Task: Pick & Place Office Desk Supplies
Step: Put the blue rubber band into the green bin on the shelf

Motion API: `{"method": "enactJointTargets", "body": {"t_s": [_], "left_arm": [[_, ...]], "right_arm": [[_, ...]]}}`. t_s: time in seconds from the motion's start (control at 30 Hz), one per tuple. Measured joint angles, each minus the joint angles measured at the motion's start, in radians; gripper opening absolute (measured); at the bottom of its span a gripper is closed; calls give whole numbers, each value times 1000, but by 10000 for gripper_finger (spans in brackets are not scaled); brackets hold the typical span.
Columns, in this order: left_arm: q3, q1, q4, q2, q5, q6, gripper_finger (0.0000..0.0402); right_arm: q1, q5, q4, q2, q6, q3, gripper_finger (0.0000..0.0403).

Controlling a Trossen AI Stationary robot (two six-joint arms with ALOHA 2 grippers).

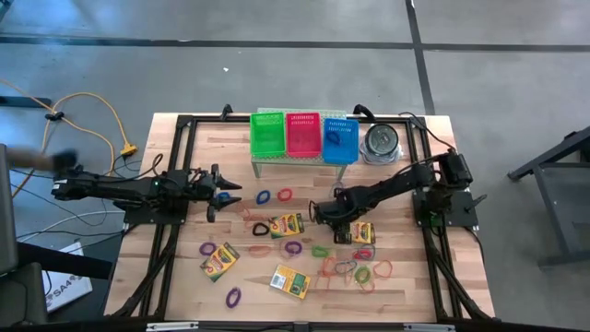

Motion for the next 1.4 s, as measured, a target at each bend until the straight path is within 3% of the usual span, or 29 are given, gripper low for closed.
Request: {"method": "enactJointTargets", "body": {"t_s": [0.33, 0.7, 1.03, 1.4], "left_arm": [[0, 0, 0, 0, 0, 0, 179], [0, 0, 0, 0, 0, 1, 179], [0, 0, 0, 0, 0, 0, 179], [0, 0, 0, 0, -1, -17, 179]], "right_arm": [[-30, -40, 1, 29, 3, 2, 140], [-26, -50, 4, 33, 51, 2, 8], [13, 30, 6, 34, 46, 1, 2], [67, 200, -128, -41, 111, 24, 1]]}}
